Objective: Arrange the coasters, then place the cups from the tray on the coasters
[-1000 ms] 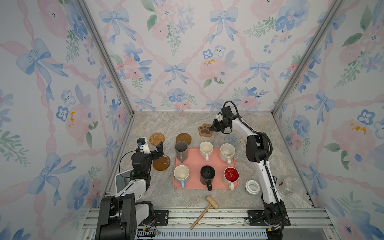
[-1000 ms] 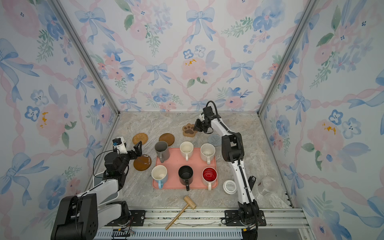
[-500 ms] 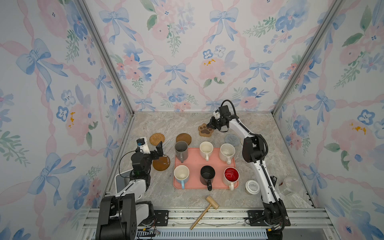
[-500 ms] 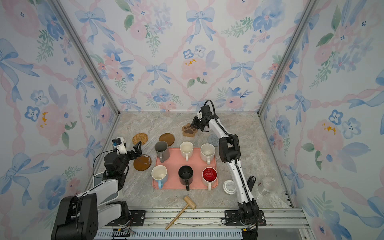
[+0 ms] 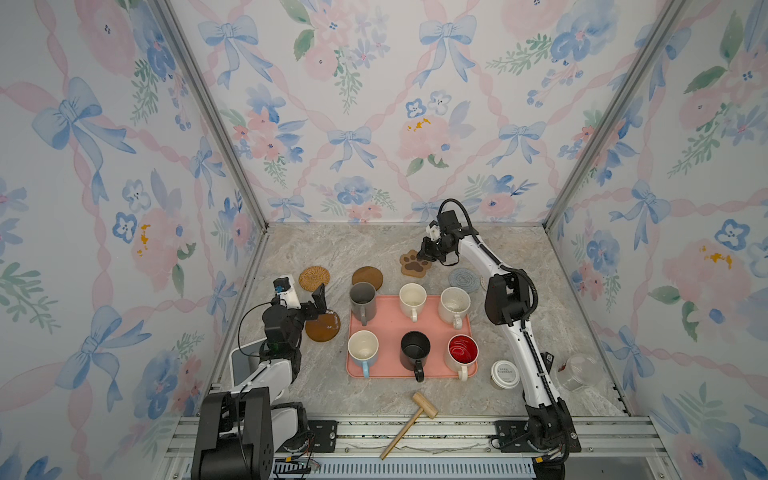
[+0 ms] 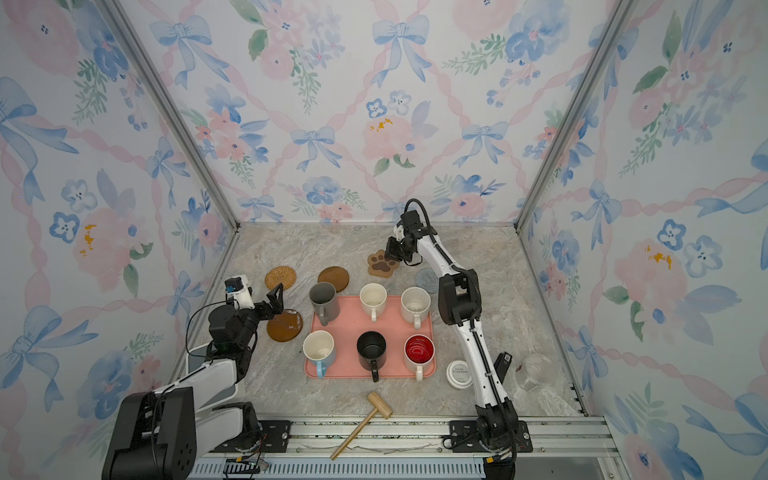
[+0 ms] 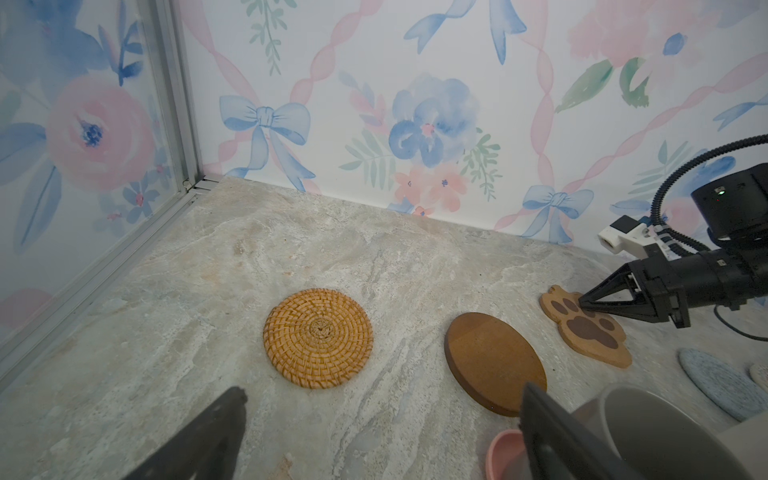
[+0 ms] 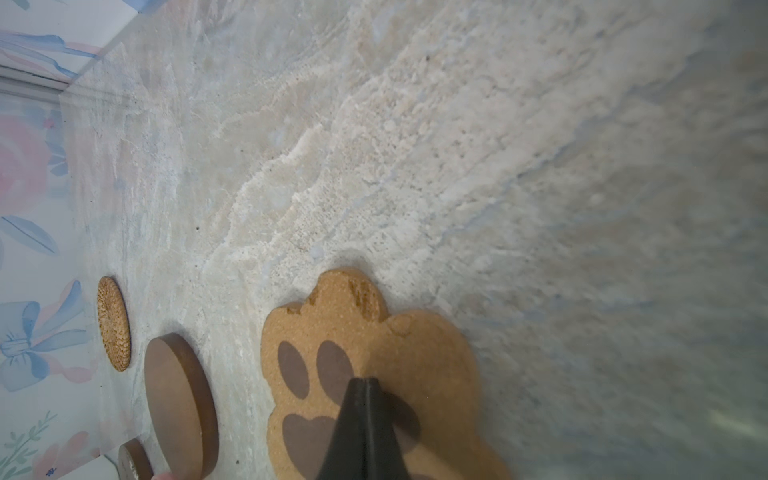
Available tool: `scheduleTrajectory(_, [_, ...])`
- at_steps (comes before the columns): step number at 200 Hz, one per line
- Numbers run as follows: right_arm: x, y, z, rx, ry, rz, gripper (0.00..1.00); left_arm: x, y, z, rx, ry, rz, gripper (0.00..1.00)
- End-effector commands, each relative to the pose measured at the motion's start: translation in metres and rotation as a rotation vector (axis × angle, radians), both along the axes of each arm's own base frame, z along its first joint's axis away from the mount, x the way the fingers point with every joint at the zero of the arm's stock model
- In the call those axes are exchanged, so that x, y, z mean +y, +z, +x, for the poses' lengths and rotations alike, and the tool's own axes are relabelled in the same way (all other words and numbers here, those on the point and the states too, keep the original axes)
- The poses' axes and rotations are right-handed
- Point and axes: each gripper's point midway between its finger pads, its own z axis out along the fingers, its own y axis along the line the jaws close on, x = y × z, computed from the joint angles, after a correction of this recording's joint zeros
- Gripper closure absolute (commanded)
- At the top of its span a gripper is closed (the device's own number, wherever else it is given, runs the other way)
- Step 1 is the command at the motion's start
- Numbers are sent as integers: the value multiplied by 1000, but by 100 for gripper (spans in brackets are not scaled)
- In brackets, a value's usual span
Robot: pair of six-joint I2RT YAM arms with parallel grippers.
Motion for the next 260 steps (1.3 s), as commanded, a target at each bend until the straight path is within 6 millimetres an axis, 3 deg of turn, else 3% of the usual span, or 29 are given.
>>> scheduleTrajectory(1, [-39, -46, -45, 197, 9, -181, 99, 3, 1, -2, -13, 14, -11, 2])
scheduleTrajectory(117, [-66, -36, -69, 232, 66, -276, 100, 4, 1, -2, -12, 18, -11, 2])
scheduleTrajectory(181, [-76, -41, -83, 264, 81, -311, 100, 4, 0, -2, -11, 16, -9, 2])
scheduleTrajectory(260, [-77, -38, -93, 271, 80, -284, 100, 4, -1, -2, -8, 20, -6, 2])
